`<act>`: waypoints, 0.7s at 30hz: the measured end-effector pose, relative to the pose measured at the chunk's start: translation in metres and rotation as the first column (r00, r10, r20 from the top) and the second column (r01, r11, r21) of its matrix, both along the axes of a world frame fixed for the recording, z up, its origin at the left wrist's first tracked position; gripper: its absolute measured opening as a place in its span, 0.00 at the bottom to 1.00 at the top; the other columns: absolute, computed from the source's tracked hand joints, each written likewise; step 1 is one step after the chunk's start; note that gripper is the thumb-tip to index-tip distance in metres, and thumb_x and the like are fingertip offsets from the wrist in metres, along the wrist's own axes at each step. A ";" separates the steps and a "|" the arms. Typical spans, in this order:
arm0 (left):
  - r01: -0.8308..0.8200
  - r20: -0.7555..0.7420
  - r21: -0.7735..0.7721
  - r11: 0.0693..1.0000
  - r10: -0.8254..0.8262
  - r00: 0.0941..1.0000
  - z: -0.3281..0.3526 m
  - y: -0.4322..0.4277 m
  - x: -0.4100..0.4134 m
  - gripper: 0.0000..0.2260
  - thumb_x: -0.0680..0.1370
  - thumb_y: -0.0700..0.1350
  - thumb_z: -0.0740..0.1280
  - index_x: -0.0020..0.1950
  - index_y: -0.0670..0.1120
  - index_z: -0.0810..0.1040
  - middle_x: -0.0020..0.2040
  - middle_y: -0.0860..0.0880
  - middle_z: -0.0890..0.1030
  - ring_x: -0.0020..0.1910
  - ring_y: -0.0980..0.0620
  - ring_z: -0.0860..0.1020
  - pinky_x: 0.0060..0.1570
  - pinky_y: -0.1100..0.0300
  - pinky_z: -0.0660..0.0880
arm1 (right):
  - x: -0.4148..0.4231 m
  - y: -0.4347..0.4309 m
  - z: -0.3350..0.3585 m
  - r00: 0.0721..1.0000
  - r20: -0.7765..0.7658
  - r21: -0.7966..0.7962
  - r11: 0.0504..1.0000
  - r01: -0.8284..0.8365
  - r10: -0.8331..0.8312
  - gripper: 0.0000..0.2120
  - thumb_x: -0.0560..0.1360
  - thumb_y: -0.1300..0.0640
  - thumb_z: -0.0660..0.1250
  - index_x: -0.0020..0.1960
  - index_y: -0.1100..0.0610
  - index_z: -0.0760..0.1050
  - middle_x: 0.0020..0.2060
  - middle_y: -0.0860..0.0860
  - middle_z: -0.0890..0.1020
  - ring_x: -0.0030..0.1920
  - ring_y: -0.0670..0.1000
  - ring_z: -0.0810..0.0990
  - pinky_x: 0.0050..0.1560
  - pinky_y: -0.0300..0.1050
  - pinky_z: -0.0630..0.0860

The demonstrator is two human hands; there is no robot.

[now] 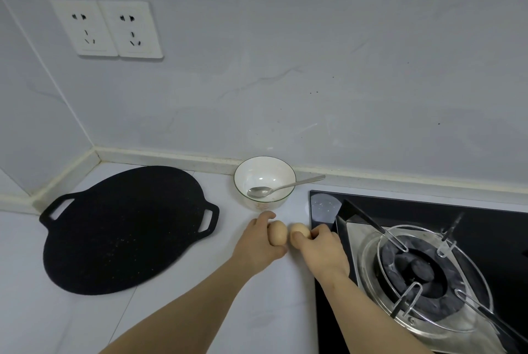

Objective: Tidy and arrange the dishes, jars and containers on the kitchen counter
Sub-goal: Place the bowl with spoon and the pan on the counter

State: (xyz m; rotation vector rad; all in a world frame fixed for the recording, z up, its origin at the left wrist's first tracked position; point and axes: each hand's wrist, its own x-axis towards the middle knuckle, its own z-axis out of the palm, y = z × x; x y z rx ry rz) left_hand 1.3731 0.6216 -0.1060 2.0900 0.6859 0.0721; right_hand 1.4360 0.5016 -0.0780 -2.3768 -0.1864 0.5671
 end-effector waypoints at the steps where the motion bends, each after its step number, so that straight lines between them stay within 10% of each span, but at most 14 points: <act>1: -0.003 0.010 -0.019 1.000 0.003 1.000 -0.001 0.001 0.000 0.30 0.69 0.42 0.72 0.69 0.49 0.64 0.63 0.48 0.70 0.59 0.49 0.74 0.59 0.57 0.72 | 0.000 0.001 0.000 1.000 -0.001 -0.001 1.000 0.004 -0.004 0.16 0.71 0.44 0.63 0.51 0.55 0.70 0.49 0.50 0.72 0.47 0.54 0.76 0.44 0.46 0.70; 21: 0.015 0.048 -0.032 0.999 -0.014 0.999 0.001 -0.002 0.003 0.22 0.71 0.39 0.69 0.64 0.47 0.69 0.60 0.48 0.73 0.48 0.52 0.74 0.55 0.57 0.73 | 0.005 0.001 -0.013 0.998 0.011 0.030 0.997 0.066 -0.066 0.16 0.71 0.44 0.63 0.51 0.54 0.68 0.49 0.51 0.76 0.45 0.56 0.80 0.38 0.43 0.68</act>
